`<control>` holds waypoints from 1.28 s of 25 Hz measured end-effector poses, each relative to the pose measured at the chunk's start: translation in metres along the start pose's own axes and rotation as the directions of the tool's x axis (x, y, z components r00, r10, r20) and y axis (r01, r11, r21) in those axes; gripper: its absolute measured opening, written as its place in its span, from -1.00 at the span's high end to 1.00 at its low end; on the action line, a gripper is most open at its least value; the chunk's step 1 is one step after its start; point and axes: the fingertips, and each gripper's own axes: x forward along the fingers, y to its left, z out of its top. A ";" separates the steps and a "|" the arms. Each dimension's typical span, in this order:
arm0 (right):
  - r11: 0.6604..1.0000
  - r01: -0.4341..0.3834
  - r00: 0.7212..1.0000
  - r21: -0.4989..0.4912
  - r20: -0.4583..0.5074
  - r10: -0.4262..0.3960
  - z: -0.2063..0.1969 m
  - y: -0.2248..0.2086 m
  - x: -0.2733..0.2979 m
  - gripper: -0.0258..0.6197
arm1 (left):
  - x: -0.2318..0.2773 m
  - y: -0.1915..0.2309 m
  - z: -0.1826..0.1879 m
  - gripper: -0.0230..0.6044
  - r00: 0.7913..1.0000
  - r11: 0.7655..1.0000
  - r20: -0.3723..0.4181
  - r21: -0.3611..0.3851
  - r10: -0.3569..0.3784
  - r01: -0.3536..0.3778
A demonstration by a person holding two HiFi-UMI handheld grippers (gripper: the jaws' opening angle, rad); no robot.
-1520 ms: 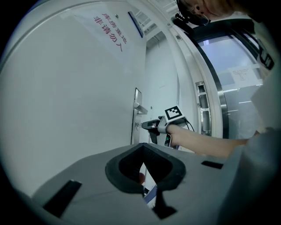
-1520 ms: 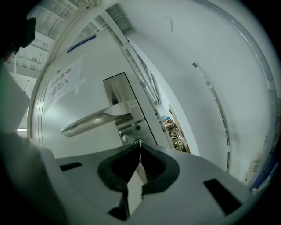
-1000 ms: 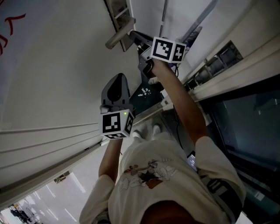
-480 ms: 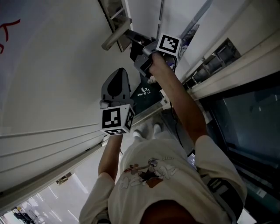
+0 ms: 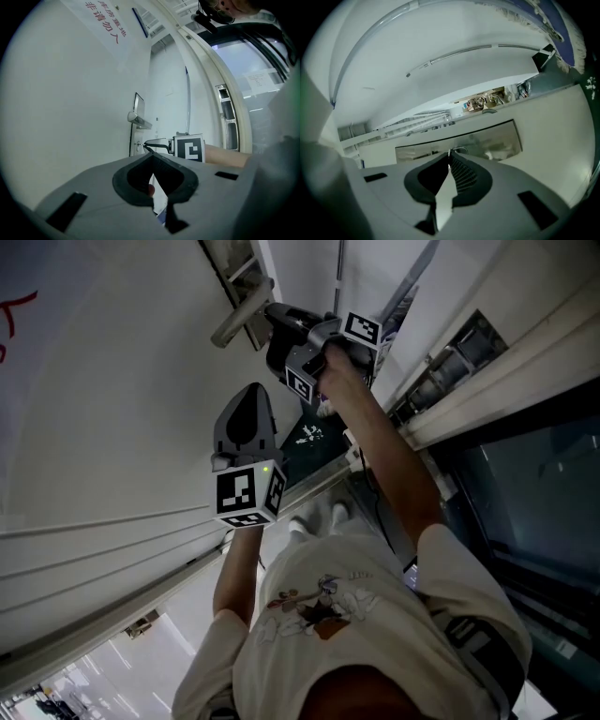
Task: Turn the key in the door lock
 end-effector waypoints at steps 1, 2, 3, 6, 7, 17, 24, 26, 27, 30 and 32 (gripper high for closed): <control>1.000 -0.006 1.000 0.013 -0.005 0.006 -0.001 -0.001 0.000 0.86 | -0.001 0.000 0.000 0.92 1.000 1.000 -0.001 -0.001 0.003 -0.003; 1.000 -0.006 1.000 0.020 -0.010 0.007 -0.002 -0.002 0.000 0.86 | -0.001 0.000 0.000 0.92 1.000 1.000 0.001 0.000 0.006 -0.006; 1.000 -0.004 1.000 0.017 -0.014 0.004 -0.002 -0.002 -0.001 0.86 | -0.001 0.000 0.000 0.92 1.000 1.000 0.006 0.002 0.007 -0.007; 1.000 -0.003 1.000 -0.007 -0.015 0.003 -0.002 0.001 -0.001 0.84 | -0.001 -0.003 0.002 0.92 1.000 1.000 0.008 0.005 0.007 -0.008; 1.000 -0.010 1.000 -0.005 -0.020 0.010 -0.003 0.001 0.000 0.70 | -0.002 -0.003 0.005 0.92 1.000 1.000 0.016 0.011 0.009 -0.009; 0.989 0.007 0.990 -0.145 -0.141 -0.028 -0.038 -0.011 -0.021 0.35 | -0.024 0.002 0.009 0.92 0.999 0.999 0.036 0.010 0.037 -0.038; 0.916 0.033 0.962 -0.399 -0.235 -0.138 -0.090 -0.008 -0.035 0.67 | -0.047 0.010 0.007 0.92 0.996 0.997 0.040 -0.003 0.075 -0.075; 0.898 0.016 0.960 -0.439 -0.244 -0.136 -0.105 -0.001 -0.038 0.69 | -0.052 0.013 0.005 0.92 0.996 0.996 0.041 -0.001 0.084 -0.084; 0.884 0.005 0.960 -0.467 -0.245 -0.135 -0.111 0.003 -0.040 0.71 | -0.054 0.014 0.002 0.92 0.996 0.996 0.029 -0.006 0.085 -0.085; 0.806 -0.040 0.964 -0.591 -0.236 -0.125 -0.127 0.018 -0.049 0.81 | -0.062 0.018 -0.004 0.92 0.996 0.996 0.005 -0.035 0.086 -0.086; 0.740 -0.065 0.968 -0.669 -0.221 -0.115 -0.133 0.024 -0.058 0.87 | -0.068 0.020 -0.003 0.92 0.996 0.994 0.006 -0.061 0.092 -0.092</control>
